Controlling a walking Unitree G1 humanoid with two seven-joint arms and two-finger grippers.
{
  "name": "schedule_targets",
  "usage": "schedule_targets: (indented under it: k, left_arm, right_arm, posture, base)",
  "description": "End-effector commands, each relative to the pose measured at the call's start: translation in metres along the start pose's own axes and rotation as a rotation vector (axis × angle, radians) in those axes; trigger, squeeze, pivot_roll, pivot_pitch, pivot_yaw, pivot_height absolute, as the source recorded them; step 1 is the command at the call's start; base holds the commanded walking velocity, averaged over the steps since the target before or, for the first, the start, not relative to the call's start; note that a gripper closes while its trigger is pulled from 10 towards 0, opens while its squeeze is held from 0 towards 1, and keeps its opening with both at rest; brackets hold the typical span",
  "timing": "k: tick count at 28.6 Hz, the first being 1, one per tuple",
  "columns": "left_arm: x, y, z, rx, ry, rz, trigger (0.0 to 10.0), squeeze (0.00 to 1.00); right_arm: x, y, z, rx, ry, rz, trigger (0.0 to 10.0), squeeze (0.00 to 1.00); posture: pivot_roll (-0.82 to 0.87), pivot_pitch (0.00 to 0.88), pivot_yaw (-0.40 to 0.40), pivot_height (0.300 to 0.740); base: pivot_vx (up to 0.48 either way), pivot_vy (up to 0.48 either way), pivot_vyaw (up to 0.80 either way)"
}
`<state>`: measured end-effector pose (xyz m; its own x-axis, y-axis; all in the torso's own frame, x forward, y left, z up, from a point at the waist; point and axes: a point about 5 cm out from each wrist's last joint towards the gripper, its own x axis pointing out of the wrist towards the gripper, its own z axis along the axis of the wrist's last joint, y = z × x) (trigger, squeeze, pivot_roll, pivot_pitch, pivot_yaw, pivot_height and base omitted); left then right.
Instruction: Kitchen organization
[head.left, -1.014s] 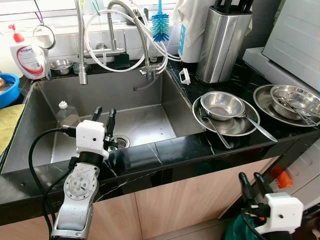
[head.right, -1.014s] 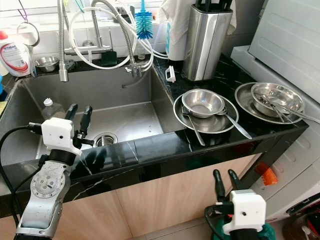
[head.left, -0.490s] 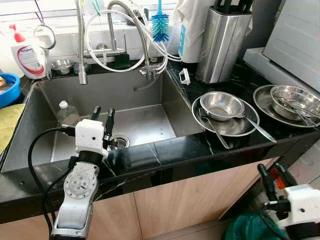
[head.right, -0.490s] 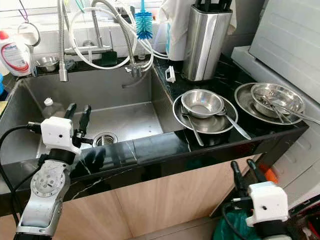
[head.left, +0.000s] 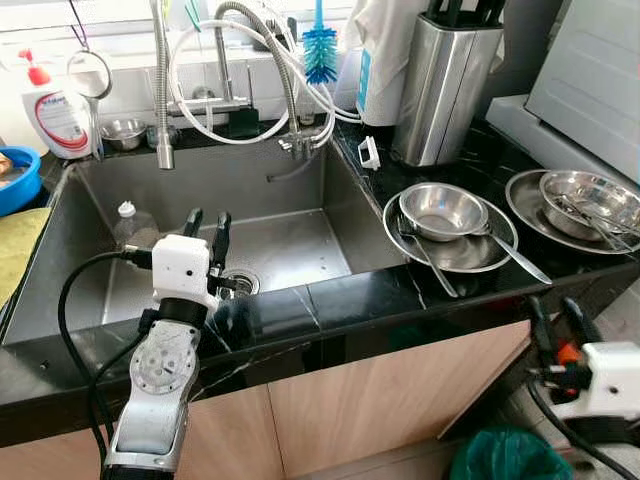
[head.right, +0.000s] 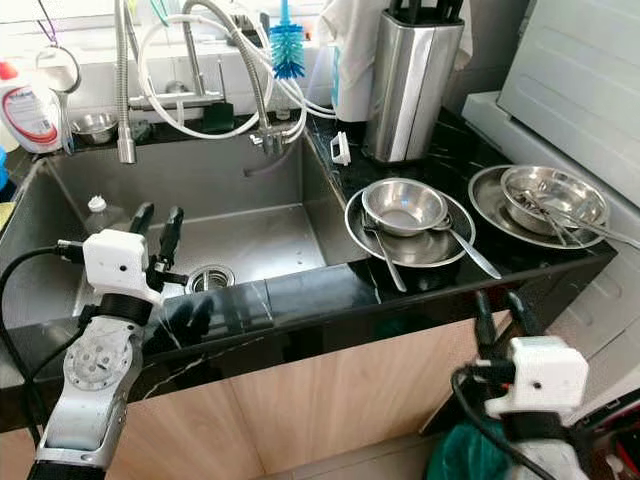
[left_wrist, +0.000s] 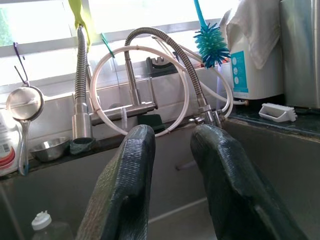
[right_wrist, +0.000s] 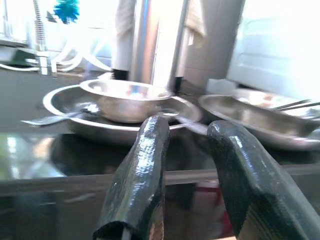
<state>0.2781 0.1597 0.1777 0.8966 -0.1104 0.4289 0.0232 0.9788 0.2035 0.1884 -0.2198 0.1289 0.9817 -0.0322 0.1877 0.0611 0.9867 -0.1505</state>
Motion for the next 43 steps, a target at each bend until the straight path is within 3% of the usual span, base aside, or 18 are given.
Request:
schedule_targets:
  k: [1,6,8,12,18,24,38,39,40,41,43]
  left_arm:
    - [0.003,0.002,-0.001,0.013,0.006,0.007,10.0,0.00]
    - [0.003,0.003,-0.001,0.016,0.005,0.010,10.0,0.00]
    - [0.003,0.003,-0.001,0.017,0.006,0.009,10.0,0.00]
    - [0.003,0.003,-0.002,0.016,0.008,0.007,10.0,0.00]
    - [0.004,0.001,-0.002,0.012,0.005,0.005,10.0,0.00]
    - [0.005,0.001,-0.002,0.013,0.005,0.004,10.0,0.00]
    - [0.004,0.001,-0.001,0.014,0.003,0.011,10.0,0.00]
    - [0.004,0.001,-0.001,0.013,0.002,0.011,10.0,0.00]
    - [0.004,0.001,-0.001,0.013,0.001,0.011,10.0,0.00]
    - [0.004,0.001,-0.001,0.013,0.001,0.011,10.0,0.00]
    - [0.004,0.001,-0.001,0.012,0.000,0.011,10.0,0.00]
  right_arm:
    - [0.001,-0.001,0.002,0.022,-0.009,-0.035,10.0,0.00]
    - [-0.001,-0.006,0.004,0.005,-0.016,-0.114,10.0,0.00]
    - [-0.001,-0.020,0.005,0.032,-0.021,-0.226,10.0,0.00]
    - [0.002,-0.033,0.008,0.088,-0.040,-0.322,10.0,0.00]
    - [0.006,-0.033,0.011,0.080,-0.050,-0.308,10.0,0.00]
    - [0.012,-0.035,-0.002,0.238,0.009,-0.330,10.0,0.00]
    - [0.023,-0.028,-0.002,0.245,0.007,-0.250,10.0,0.00]
    - [0.023,-0.027,-0.001,0.251,0.000,-0.244,10.0,0.69]
    - [0.023,-0.027,0.000,0.258,-0.008,-0.238,10.0,0.69]
    - [0.023,-0.027,0.001,0.253,-0.013,-0.234,10.0,1.00]
    - [0.024,-0.026,0.002,0.249,-0.021,-0.232,10.0,1.00]
  posture:
    - [-0.09,0.000,0.006,0.740]
    - [-0.09,0.000,0.007,0.740]
    - [-0.09,0.000,0.013,0.740]
    - [-0.09,0.000,0.014,0.740]
    - [-0.09,0.000,0.016,0.740]
    - [-0.09,0.000,0.015,0.740]
    - [-0.09,0.000,0.012,0.740]
    - [-0.09,0.000,0.012,0.740]
    - [-0.09,0.000,0.012,0.740]
    - [-0.09,0.000,0.011,0.740]
    - [-0.09,0.000,0.012,0.740]
  base:
    - [0.000,0.000,0.00]
    - [0.000,0.000,0.00]
    - [0.000,0.000,0.00]
    - [0.000,0.000,0.00]
    - [0.000,0.000,0.00]
    - [0.000,0.000,0.00]
    - [0.000,0.000,0.00]
    - [0.000,0.000,0.00]
    - [0.000,0.000,0.00]
    - [0.000,0.000,0.00]
    - [0.000,0.000,0.00]
